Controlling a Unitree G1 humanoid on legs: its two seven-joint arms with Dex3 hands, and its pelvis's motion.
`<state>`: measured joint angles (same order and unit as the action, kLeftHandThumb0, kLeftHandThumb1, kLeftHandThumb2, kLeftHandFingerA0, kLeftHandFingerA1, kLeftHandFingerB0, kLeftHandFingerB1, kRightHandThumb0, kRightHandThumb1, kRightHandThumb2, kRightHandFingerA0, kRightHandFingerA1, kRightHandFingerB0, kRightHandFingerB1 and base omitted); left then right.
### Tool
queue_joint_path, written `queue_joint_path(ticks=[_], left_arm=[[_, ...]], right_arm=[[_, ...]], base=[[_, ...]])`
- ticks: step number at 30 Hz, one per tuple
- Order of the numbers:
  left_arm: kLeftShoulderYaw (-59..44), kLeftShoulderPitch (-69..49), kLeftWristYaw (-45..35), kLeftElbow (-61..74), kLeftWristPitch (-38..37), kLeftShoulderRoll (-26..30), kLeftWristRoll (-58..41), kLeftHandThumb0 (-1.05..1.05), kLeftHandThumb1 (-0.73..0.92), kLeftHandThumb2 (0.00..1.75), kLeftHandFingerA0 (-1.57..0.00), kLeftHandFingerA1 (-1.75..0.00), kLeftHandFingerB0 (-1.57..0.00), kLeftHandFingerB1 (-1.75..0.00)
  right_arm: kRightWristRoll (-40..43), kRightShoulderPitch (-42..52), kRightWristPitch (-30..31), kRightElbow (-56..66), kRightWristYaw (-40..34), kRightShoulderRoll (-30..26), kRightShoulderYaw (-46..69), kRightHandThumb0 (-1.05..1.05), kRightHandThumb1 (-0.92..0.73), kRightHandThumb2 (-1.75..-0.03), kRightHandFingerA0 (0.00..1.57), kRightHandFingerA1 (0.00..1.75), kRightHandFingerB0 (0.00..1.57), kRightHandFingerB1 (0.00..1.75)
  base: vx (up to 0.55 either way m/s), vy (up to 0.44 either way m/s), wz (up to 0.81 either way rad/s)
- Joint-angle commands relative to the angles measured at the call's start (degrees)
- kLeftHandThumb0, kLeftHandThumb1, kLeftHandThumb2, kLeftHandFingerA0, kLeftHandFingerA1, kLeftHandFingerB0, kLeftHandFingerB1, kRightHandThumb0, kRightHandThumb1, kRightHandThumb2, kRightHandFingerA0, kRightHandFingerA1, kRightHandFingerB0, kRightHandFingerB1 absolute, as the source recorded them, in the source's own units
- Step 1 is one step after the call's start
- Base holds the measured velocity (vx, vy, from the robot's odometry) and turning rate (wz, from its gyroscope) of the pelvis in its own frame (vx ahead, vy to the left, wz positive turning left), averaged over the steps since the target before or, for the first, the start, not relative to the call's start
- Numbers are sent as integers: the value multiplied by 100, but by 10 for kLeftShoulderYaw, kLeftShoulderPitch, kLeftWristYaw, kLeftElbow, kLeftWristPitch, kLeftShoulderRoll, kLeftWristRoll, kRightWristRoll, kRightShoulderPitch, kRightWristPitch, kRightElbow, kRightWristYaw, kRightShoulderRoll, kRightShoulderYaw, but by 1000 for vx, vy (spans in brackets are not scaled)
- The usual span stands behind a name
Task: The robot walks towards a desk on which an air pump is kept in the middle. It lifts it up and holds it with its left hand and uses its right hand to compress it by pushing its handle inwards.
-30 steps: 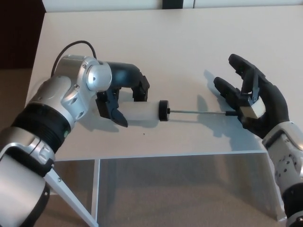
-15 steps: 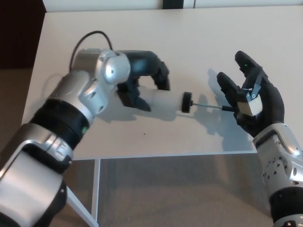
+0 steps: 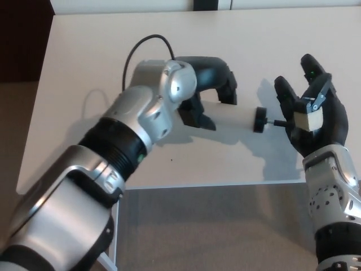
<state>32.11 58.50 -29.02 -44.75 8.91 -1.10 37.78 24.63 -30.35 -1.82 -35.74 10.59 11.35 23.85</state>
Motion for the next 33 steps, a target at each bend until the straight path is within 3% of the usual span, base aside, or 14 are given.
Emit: queue_joint_path(ticks=[1, 8, 9, 10, 13, 14, 15, 18, 19, 21, 24, 25, 29, 33], left_arm=[[-2, 3, 41, -2, 33, -12, 5, -31, 67, 61, -90, -71, -67, -48], [-7, -1, 56, 0, 28, -17, -3, -30, 69, 60, -92, -74, -75, -51], [-9, -1, 59, -1, 28, -18, -5, -32, 68, 62, -92, -64, -71, -50], [-12, -2, 68, -5, 28, -20, -8, -32, 73, 61, -92, -68, -72, -49], [-13, -3, 76, -8, 26, -21, -8, -32, 73, 61, -92, -68, -72, -49], [-16, 0, 73, -12, 27, -20, -10, -31, 70, 62, -90, -70, -66, -49], [-17, 1, 72, -13, 27, -20, -11, -31, 70, 62, -90, -70, -66, -49], [-20, -2, 75, -14, 27, -18, -13, -29, 71, 61, -93, -74, -69, -49], [-16, -5, 79, -11, 20, -7, -6, -26, 71, 61, -94, -92, -58, -44], [-14, -11, 99, -16, 2, 19, 4, -15, 73, 62, -93, -68, -68, -46], [-19, -12, 126, -35, -11, 38, 4, -13, 72, 61, -97, -70, -61, -43], [-14, -8, 130, -48, -12, 47, 10, -13, 66, 60, -91, -95, -75, -56], [-6, 2, 138, -80, -12, 61, 17, -13, 63, 59, -97, -70, -61, -42], [5, 7, 156, -104, -27, 58, 18, -11, 58, 57, -86, -114, -70, -77]], right_arm=[[19, -13, -13, 0, -27, 2, 9, -92, -79, -112, 6, 40, 5, 37], [26, -19, -18, -4, -33, -2, 14, -87, -74, -110, 10, 43, 9, 39], [27, -20, -19, -6, -33, -2, 15, -85, -90, -68, 16, 29, 15, 26], [28, -23, -20, -9, -32, -5, 16, -81, -72, -109, 8, 43, 7, 40], [28, -25, -20, -9, -31, -7, 16, -81, -72, -109, 8, 43, 7, 40], [27, -28, -22, -12, -30, -8, 14, -82, -92, -69, 16, 29, 16, 26], [27, -28, -22, -13, -30, -8, 14, -82, -92, -69, 16, 29, 16, 26], [18, -26, -22, -13, -29, -13, 6, -85, -90, -69, 15, 29, 15, 26], [6, -22, -25, -12, -27, -19, -2, -84, -73, -109, 7, 37, 9, 32], [-12, -16, -37, -17, -23, -39, -10, -77, -73, -113, 1, 34, 6, 33], [-16, -12, -46, -25, -21, -61, -9, -77, -73, -113, 1, 35, 6, 33], [-13, -7, -46, -21, -18, -69, -7, -86, -79, -114, 4, 31, 13, 30], [-1, 6, -45, -14, -6, -85, -2, -89, -80, -114, 3, 26, 14, 26], [4, 26, -45, 8, 2, -87, -7, -91, -80, -113, 0, 28, 15, 28]], base=[[0, 0, 0], [0, 0, 0], [0, 0, 0], [0, 0, 0], [0, 0, 0], [0, 0, 0], [0, 0, 0], [0, 0, 0], [0, 0, 0], [0, 0, 0], [0, 0, 0], [0, 0, 0], [0, 0, 0], [0, 0, 0]])
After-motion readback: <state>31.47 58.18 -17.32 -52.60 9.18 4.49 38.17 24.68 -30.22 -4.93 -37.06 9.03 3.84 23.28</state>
